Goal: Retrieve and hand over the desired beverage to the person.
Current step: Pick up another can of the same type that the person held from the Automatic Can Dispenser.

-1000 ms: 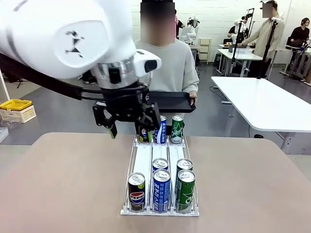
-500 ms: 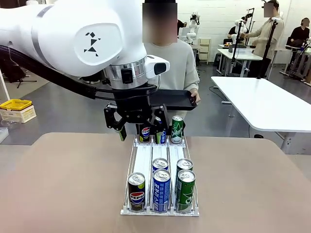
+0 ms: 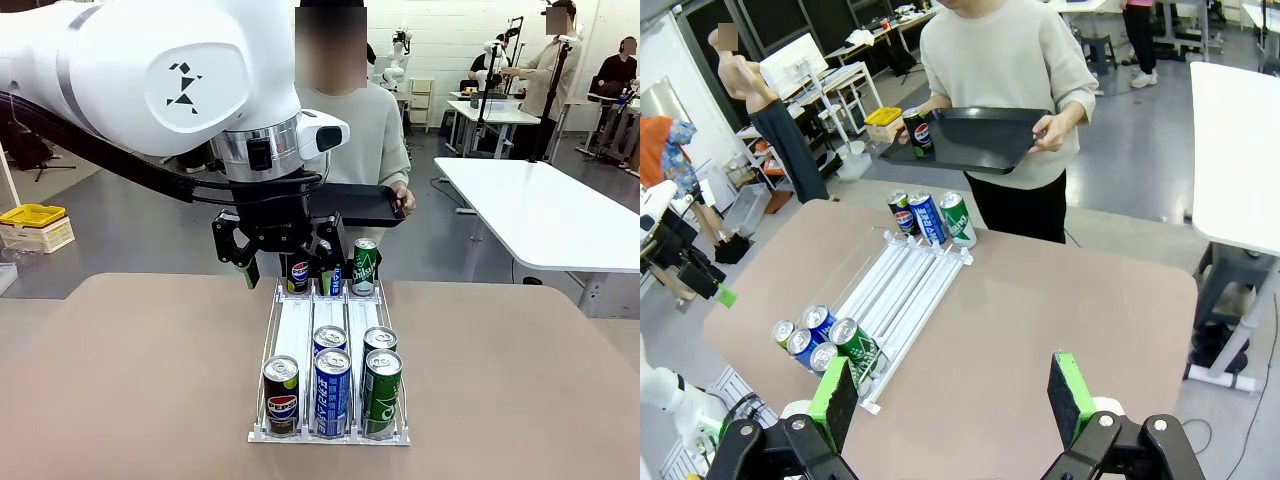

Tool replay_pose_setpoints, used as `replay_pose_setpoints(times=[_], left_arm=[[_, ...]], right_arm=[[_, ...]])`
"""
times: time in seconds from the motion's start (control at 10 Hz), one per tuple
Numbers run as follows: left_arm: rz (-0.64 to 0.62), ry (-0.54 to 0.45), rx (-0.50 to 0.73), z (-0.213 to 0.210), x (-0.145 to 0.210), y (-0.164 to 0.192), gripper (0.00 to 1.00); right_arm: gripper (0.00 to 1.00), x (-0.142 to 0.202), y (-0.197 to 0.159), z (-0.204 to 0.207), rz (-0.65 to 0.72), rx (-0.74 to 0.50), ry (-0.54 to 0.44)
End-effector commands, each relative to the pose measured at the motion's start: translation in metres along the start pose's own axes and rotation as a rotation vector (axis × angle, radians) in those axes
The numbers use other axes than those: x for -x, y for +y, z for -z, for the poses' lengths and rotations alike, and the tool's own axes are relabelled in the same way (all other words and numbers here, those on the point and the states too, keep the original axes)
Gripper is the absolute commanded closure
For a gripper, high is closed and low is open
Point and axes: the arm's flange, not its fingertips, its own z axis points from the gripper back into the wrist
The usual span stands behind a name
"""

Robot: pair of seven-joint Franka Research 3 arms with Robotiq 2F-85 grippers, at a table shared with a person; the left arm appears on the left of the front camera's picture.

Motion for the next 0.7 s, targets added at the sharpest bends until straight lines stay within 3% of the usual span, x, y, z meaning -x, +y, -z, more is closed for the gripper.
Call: replay_pose_setpoints(times=[0.0,0.3,0.6], left_arm=[[0.052,0.018,-0.022,0.017,0.002,-0.020,0.00],[-0.005,0.063,-0.083,0.060,0.006,-0.079,0.00],[-0.146,0.122,-0.070,0.083,-0.004,-0.081,0.00]], right_arm=[[0.00,0.001,-0.001,0.002,-0.007,-0.024,-0.009],[0.00,0.001,-0.001,0.002,-0.007,-0.024,-0.009],[0.00,0.001,-0.001,0.002,-0.007,-0.024,-0.009]])
